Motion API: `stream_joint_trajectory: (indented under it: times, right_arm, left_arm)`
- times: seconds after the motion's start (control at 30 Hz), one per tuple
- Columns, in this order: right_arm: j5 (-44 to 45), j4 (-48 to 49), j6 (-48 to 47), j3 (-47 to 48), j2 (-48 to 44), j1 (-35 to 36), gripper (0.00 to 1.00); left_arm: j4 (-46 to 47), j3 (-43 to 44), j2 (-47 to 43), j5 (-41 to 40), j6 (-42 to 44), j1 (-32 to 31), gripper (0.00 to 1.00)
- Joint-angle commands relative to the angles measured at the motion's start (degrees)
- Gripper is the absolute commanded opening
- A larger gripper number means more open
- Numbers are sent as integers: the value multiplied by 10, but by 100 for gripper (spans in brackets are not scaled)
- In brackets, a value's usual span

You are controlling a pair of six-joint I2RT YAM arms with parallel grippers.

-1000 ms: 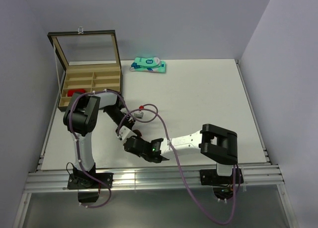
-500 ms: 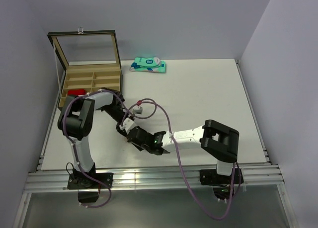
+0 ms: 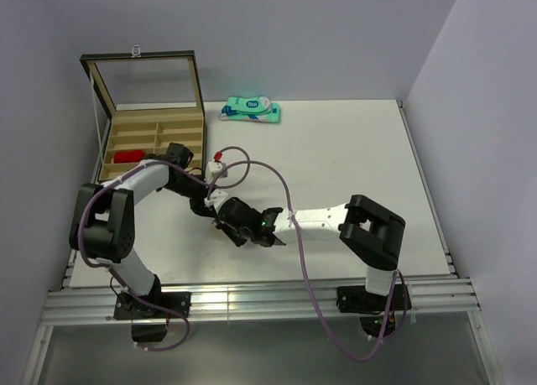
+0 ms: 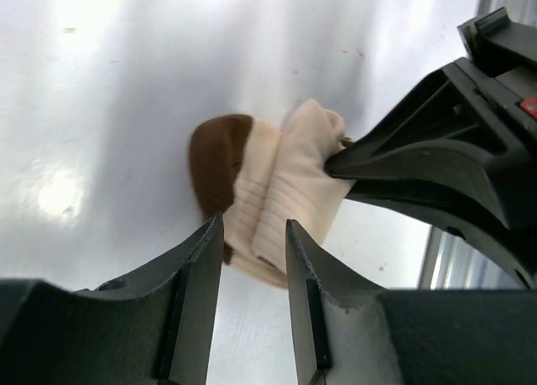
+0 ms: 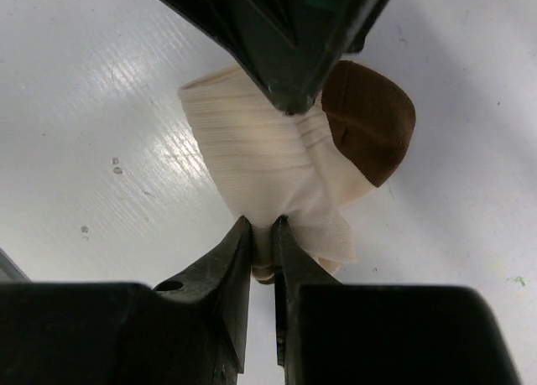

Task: Roll the socks
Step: Roll the sock at the center of the board.

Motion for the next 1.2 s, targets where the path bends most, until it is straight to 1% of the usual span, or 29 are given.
stream_joint_trajectory:
  times: [0.0,0.03,0.1,0.17,0.27,0.37,0.43,0.5,0.53,0.57,0.7,0.73,0.77,0.8,0.87,0.97,1.17]
  right_arm:
    - [-55,-70,19,38,17,-25,4]
    - [-73,-78,19,45,23,-30,4]
    - [-85,-104,19,67,29,-41,4]
    - [-123,-122,20,77,35,-60,4]
    - [-150,-147,21,97,43,-84,4]
    - [-185,-181,16,127,63,-106,4]
    - [-198,-203,13,158,82,-113,5]
    - [-222,-239,8,193,105,-124,5]
    - [-227,-250,9,205,111,-128,5]
    - [-234,-273,8,216,117,-135,5]
    - [-267,-314,9,270,144,-154,6]
    - [-295,-318,13,276,152,-158,6]
    - [-304,-326,16,287,154,-164,6]
    - [-312,-331,18,292,157,-173,7]
    - [-348,-342,17,306,163,-179,7]
    - [-388,-357,17,324,173,-192,8]
    - [-428,-380,9,346,188,-208,9]
  left_arm:
    - [68,-27,-63,21,-33,24,40]
    - [105,-36,-77,21,-45,33,40]
    - [136,-62,-121,26,-69,60,41]
    - [183,-78,-160,27,-100,87,41]
    - [218,-96,-191,25,-121,110,43]
    - [235,-119,-240,11,-120,114,44]
    - [268,-136,-266,-2,-122,112,48]
    - [277,-154,-299,-21,-101,105,49]
    - [276,-158,-306,-31,-93,99,50]
    - [270,-161,-316,-58,-68,79,50]
    - [269,-200,-338,-122,-23,15,51]
    - [289,-213,-345,-137,-15,-2,52]
    - [298,-238,-358,-152,-4,-33,52]
    - [309,-250,-365,-175,-2,-46,52]
    - [336,-277,-377,-188,12,-75,54]
    - [363,-304,-371,-213,39,-96,55]
    - [402,-348,-370,-223,97,-117,56]
